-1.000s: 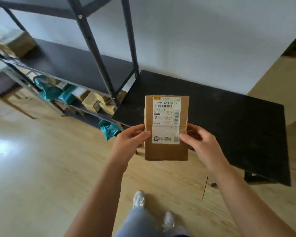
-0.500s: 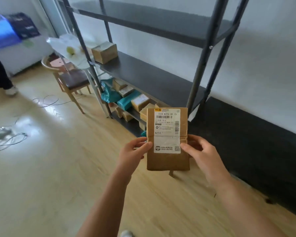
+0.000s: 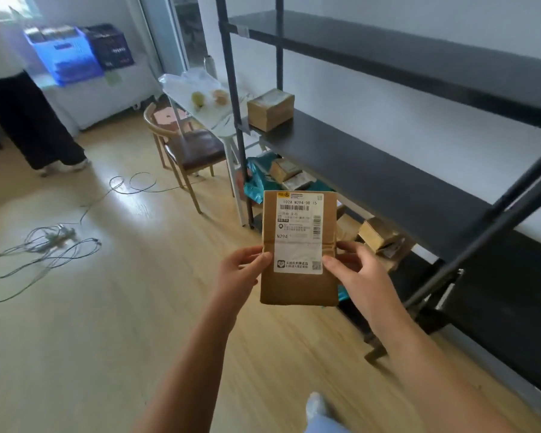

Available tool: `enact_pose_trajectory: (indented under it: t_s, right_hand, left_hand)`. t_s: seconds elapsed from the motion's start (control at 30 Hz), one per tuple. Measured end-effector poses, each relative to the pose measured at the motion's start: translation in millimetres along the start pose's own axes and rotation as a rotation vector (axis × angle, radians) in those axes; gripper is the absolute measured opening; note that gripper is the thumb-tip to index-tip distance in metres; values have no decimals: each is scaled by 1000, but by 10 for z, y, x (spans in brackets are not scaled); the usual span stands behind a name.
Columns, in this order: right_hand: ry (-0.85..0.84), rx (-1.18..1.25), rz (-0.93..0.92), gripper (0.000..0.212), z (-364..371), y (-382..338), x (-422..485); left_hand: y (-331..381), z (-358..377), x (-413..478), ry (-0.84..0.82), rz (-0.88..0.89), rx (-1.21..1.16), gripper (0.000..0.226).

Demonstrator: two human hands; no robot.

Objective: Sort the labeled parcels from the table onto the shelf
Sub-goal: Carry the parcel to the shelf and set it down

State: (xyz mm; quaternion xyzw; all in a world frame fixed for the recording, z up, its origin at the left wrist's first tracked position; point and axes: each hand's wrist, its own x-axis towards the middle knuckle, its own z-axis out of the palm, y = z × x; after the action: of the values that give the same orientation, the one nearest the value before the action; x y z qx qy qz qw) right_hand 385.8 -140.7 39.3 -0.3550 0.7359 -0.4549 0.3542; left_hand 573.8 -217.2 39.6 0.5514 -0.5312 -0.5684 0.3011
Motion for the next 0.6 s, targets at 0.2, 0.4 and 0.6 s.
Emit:
enact_pose_trajectory:
  t_s: [0.2,0.4,0.6]
  right_hand:
    - [-30,-21,-59,40,432,-497,893]
    - [-43,8,-95,47,898,-1027,1913]
    - [-73,44,-193,40,1375,-1661,2651]
  left_hand:
    - [377,-370,892,17,51,18,30]
    - [899,-766,1831,68,90,51,36]
    - [1296,-1232,2631,152,141,22,42]
